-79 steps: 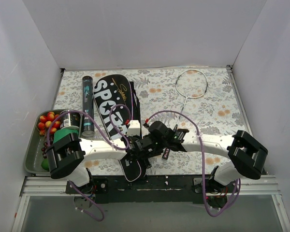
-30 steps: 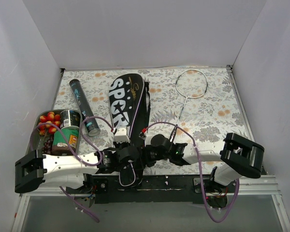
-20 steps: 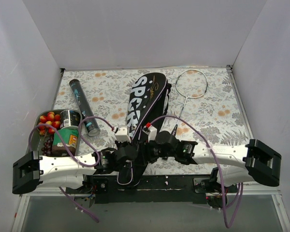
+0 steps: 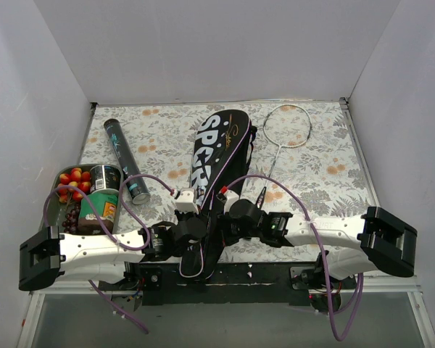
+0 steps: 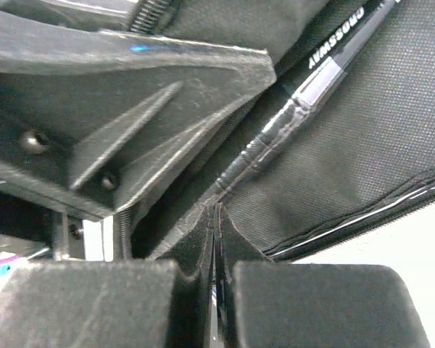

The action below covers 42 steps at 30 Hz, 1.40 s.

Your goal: Pack up the badminton gear

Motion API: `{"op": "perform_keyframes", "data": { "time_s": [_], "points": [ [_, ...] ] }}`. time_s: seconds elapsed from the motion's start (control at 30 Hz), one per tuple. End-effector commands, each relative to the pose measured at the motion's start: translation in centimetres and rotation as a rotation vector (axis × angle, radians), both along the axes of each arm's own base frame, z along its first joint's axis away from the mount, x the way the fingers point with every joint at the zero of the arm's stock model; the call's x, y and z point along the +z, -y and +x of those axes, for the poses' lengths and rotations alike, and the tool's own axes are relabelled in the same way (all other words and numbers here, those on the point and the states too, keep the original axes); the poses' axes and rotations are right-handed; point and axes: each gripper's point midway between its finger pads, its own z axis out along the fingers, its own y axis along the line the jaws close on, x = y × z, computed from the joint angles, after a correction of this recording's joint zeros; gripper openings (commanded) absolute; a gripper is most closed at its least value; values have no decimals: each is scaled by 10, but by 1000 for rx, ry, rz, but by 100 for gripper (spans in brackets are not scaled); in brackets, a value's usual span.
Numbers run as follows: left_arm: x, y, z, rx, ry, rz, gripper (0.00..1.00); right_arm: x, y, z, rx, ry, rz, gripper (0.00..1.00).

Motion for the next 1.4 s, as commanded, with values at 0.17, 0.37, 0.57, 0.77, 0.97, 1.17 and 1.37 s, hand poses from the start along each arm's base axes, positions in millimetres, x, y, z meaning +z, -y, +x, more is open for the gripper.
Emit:
{"op": "perform_keyframes", "data": {
  "time_s": [0.17,0.37,0.57,0.77,0.97,1.17,1.37],
  "points": [
    [29,8,6,15,53,-90,0,-9,-3,1,6,26,-19,1],
    [28,9,6,14,49,-92,0,-12,-14,-1,28,8,13,1],
    [32,8,4,15,44,-128,0,-14,-37,-1,56,6,80,1],
    [33,9,2,12,35,-150,0,-8,-56,1,66,27,215,1],
    [28,9,1,15,21,-147,0,8,-55,-3,92,48,273,1],
    [24,4,4,43,23,-118,0,-2,2,22,-28,160,-57,18],
    [21,9,5,42,12,-86,0,19,82,69,-235,254,-326,42]
  ]
}}
